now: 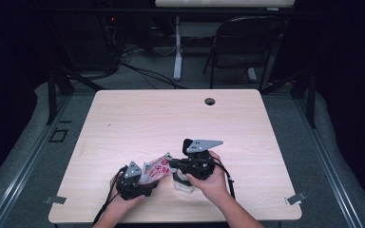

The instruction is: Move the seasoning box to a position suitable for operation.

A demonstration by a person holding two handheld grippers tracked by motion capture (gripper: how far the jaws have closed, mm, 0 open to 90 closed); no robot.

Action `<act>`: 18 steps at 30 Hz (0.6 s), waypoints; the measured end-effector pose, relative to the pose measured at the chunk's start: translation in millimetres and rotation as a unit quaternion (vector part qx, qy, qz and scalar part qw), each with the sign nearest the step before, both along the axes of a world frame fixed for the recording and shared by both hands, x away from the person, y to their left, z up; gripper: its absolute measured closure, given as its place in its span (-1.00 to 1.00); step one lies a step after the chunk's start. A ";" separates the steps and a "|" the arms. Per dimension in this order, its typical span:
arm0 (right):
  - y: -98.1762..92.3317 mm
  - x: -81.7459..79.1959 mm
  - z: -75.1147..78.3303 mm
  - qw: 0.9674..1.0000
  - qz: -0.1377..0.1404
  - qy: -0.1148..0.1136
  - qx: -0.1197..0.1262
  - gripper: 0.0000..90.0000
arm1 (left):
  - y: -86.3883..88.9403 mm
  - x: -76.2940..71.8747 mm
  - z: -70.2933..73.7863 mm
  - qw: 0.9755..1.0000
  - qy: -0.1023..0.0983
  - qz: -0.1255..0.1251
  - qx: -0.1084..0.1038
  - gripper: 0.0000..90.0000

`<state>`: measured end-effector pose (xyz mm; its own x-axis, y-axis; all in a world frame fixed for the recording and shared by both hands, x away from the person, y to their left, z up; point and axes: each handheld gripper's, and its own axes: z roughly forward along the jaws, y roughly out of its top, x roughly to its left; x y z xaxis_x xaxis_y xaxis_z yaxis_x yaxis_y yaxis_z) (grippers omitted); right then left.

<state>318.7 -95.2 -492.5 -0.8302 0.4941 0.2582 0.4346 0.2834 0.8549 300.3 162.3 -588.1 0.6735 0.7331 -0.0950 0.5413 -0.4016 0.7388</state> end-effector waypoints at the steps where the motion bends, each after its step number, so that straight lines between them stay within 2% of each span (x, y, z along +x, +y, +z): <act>1: -0.1 0.1 -0.2 1.000 0.000 0.000 0.001 1.00 | 0.0 0.0 0.0 1.000 0.000 0.000 0.000 -0.22; 9: -0.2 -0.1 -0.3 1.000 -0.001 0.000 0.001 1.00 | -1.8 -1.7 0.2 1.000 -0.010 0.002 0.017 -0.09; 13: -0.6 0.0 -0.3 1.000 -0.001 0.001 0.002 1.00 | -3.8 -3.0 -0.3 0.999 -0.023 0.008 0.027 0.00; 14: -0.7 0.0 -0.2 1.000 -0.001 0.001 0.003 1.00 | -4.0 -3.5 0.4 0.999 -0.024 0.008 0.036 0.02; 18: -1.1 -0.2 -0.4 1.000 -0.002 0.001 0.004 1.00 | -4.5 -3.9 0.4 0.999 -0.027 0.010 0.038 0.07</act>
<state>318.5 -96.2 -492.9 -0.8280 0.4948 0.2636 0.4370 0.2749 0.8564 296.4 157.9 -587.7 0.6610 0.7504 -0.0026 0.5108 -0.4474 0.7341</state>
